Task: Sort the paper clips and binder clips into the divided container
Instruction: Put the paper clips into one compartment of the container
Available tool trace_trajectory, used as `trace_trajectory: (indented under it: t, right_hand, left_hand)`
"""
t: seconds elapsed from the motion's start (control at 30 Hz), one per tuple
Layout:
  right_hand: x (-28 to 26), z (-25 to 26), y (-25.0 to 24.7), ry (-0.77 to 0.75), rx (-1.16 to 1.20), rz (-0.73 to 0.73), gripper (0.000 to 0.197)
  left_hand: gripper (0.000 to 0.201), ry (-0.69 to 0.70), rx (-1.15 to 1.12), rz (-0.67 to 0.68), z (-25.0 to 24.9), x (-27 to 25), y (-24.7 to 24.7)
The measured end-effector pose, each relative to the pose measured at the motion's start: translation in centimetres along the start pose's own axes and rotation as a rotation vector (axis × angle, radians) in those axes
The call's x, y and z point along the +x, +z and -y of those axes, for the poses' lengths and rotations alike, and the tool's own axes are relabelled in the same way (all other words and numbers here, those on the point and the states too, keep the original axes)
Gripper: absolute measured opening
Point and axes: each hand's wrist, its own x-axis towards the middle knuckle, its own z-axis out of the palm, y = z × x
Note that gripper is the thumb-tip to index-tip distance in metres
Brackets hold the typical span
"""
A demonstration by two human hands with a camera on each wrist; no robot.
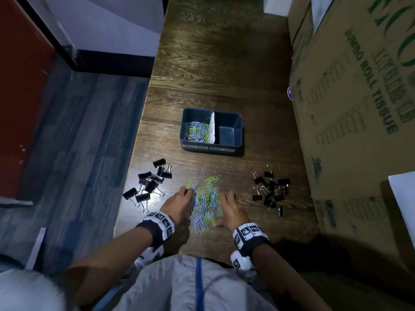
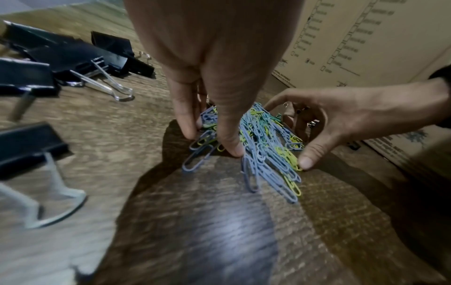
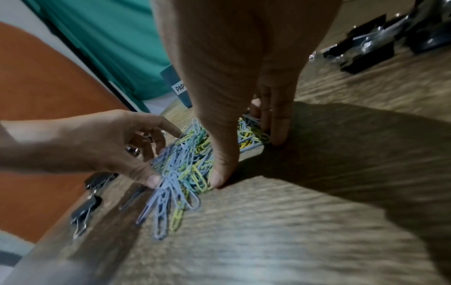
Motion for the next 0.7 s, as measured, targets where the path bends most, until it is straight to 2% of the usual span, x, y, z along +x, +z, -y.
trace_trajectory:
  t: [0.13, 0.33, 0.47, 0.6, 0.7]
  right_hand:
    - [1.0, 1.9, -0.2, 0.004, 0.044, -0.085, 0.095]
    - [1.8, 2.5, -1.1, -0.019, 0.054, -0.152, 0.055]
    - [2.2, 2.3, -2.2, -0.001, 0.105, -0.17, 0.036]
    - [2.6, 2.2, -3.2, -0.007, 0.115, -0.193, 0.019]
    - [2.6, 2.0, -4.0, 0.042, 0.146, -0.199, 0.005]
  left_hand:
    - [0.061, -0.02, -0.035, -0.073, -1.7, 0.8, -0.2]
    - [0.021, -0.028, -0.104, -0.114, -1.4, 1.3, -0.6]
    - [0.016, -0.014, -0.157, -0.17, -0.7, 1.6, -0.9]
    - [0.012, 0.033, -0.2, -0.197, -0.2, 1.5, -1.9]
    - [0.009, 0.098, -0.228, -0.242, 0.2, 1.2, -3.3]
